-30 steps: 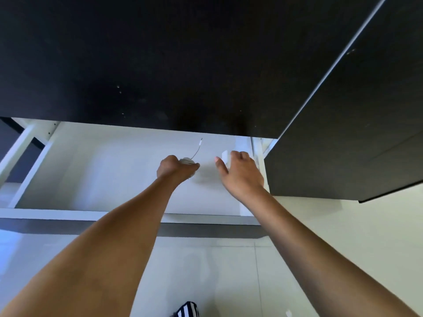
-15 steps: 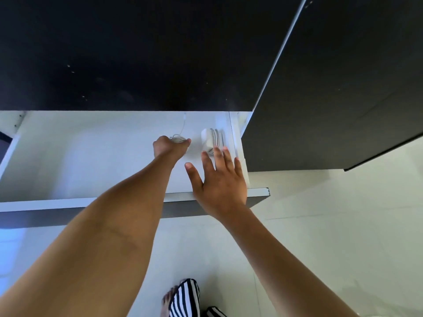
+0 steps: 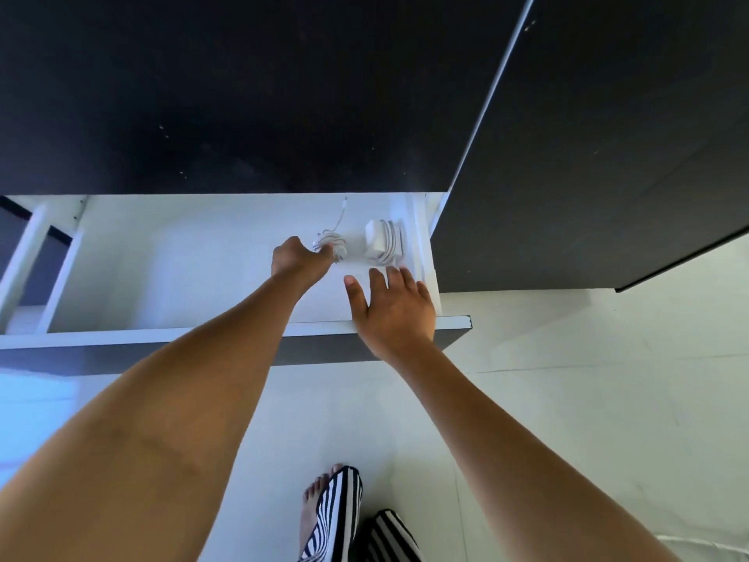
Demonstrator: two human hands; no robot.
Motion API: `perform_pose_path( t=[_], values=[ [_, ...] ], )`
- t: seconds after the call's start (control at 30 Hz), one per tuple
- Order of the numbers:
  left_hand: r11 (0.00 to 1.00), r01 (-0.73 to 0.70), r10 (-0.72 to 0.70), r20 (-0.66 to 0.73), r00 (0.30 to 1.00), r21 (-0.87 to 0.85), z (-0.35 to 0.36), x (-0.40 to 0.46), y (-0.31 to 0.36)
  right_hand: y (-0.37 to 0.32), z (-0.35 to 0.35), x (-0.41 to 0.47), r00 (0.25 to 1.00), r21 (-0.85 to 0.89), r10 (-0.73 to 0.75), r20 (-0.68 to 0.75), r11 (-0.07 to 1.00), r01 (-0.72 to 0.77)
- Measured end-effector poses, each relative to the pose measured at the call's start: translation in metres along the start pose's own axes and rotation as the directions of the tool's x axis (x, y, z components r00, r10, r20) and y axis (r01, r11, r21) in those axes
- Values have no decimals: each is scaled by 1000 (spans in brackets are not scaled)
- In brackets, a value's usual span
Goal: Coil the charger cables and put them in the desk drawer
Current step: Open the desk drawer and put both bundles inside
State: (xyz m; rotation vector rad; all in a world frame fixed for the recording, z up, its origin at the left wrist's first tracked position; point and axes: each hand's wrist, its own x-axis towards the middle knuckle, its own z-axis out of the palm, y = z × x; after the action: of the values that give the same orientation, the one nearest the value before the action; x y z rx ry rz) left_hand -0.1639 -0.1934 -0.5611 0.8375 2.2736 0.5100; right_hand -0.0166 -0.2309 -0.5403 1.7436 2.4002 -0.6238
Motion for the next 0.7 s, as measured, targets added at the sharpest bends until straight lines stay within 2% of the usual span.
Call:
perform_pose_path(
  t=[0.1,0.23,0.3,0.37,0.4,0.43,0.47,0.5,0.53,0.57,0.6,0.63,0.67,0.7],
  values=[
    [993,-37,38,-2,999,116,-23,-22,-11,-4,-5,-9,998,14,-20,-53,1000,21],
    [988,-42,49,-42,998,147,-48,-65,-29,-12,-12,-41,981,130,-71,-180,987,96],
    [993,3,13,-128,992,121,-57,-90,-35,-22,-10,-61,957,285,-6,-291,954,93],
    [993,120,-121,-240,963,-20,-65,-114,-36,-34,-10,-75,935,511,159,-317,859,27],
    [968,204,-238,-267,934,-147,-70,-124,-35,-40,-11,-78,923,663,296,-245,746,-63],
    [911,298,-371,-252,894,-285,-70,-130,-34,-43,-14,-77,883,794,459,-103,572,-205],
    [819,388,-501,-197,843,-423,-75,-135,-37,-47,-23,-75,792,886,595,135,286,-366],
    [695,453,-594,-91,799,-558,-80,-139,-39,-51,-32,-71,680,884,611,405,-71,-463],
    [546,483,-637,36,770,-684,-86,-140,-43,-53,-38,-68,598,791,518,612,-385,-476],
    [368,488,-643,162,749,-791,-91,-140,-47,-53,-43,-66,566,677,410,716,-608,-416],
    [162,463,-622,274,733,-871,-98,-139,-49,-52,-44,-63,570,585,335,750,-738,-337],
    [-22,419,-590,350,728,-908,-104,-138,-52,-50,-45,-61,579,511,287,763,-817,-268],
    [-158,377,-551,398,734,-913,-109,-136,-54,-48,-43,-58,578,447,259,774,-870,-209],
    [-230,344,-517,414,749,-910,-113,-134,-55,-48,-44,-57,585,399,233,776,-901,-170]
  ],
)
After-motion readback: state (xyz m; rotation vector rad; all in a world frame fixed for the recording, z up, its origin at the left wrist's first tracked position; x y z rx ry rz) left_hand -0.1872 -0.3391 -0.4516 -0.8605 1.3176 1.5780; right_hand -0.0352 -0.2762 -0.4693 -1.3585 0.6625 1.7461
